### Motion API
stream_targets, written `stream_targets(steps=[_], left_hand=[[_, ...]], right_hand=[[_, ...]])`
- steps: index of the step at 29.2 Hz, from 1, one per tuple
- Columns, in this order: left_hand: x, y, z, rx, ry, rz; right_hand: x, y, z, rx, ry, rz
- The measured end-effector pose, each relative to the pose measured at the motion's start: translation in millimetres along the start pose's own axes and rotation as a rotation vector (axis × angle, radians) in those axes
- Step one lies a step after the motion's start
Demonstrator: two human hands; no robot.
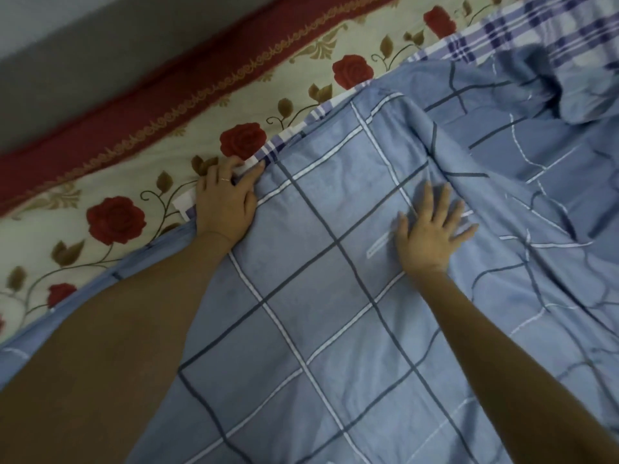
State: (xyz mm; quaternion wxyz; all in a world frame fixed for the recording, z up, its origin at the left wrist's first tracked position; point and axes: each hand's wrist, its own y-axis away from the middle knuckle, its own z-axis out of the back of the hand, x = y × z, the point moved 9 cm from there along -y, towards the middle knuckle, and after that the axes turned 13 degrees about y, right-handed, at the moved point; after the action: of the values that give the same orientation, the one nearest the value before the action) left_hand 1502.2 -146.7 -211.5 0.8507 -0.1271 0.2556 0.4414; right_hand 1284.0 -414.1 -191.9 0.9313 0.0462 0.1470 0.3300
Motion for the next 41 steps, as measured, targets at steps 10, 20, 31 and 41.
stream_targets(steps=[10, 20, 31, 41], left_hand=[[-169.3, 31.3, -81.8, 0.663, -0.004, -0.307], [-222.3, -75.2, -165.6, 0.594, -0.051, 0.339], [-232.9, -78.1, -168.8, 0.796, -0.212, 0.489], [-240.4, -80.8, -169.4, 0.840, -0.294, 0.606]], right_hand=[[-138.4, 28.9, -43.9, 0.132, -0.073, -0.354], [-218.9, -104.9, -68.3, -0.084, -0.134, -0.456], [-226.7, -104.4, -71.2, -0.088, -0.230, -0.455], [-228.8, -107.4, -67.2, -0.062, -0.223, -0.408]])
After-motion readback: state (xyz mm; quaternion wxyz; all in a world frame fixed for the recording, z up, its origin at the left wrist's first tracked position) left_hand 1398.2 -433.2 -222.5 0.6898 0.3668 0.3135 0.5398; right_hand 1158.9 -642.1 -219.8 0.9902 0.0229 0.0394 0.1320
